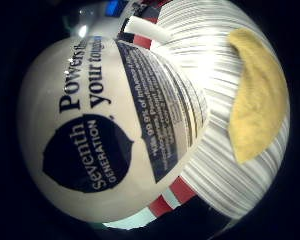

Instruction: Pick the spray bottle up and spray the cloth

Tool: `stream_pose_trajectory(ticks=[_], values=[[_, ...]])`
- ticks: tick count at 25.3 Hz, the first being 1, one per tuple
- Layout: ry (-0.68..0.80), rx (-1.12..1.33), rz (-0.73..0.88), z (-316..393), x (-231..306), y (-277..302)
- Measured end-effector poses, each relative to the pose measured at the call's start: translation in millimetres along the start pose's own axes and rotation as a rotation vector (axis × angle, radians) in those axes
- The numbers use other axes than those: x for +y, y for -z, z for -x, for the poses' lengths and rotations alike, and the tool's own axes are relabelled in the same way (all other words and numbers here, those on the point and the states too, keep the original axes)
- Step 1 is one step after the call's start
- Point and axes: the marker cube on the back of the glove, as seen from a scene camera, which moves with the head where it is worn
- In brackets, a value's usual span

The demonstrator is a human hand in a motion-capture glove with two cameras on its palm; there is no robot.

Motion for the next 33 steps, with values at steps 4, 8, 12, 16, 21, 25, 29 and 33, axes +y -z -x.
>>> stream_pose_trajectory(ticks=[4, 8, 12, 16, 21, 25, 29, 33], values=[[-0.007, 0.030, 0.018, -12, -4, -6], [-0.046, 0.082, 0.033, -36, -3, 1], [-0.085, 0.126, 0.036, -57, -1, 8], [-0.098, 0.148, 0.023, -65, -3, 16], [-0.112, 0.173, 0.016, -82, 3, 24], [-0.110, 0.177, 0.017, -87, 8, 27], [-0.104, 0.174, 0.026, -87, 8, 24], [-0.102, 0.183, 0.039, -88, 7, 24]])
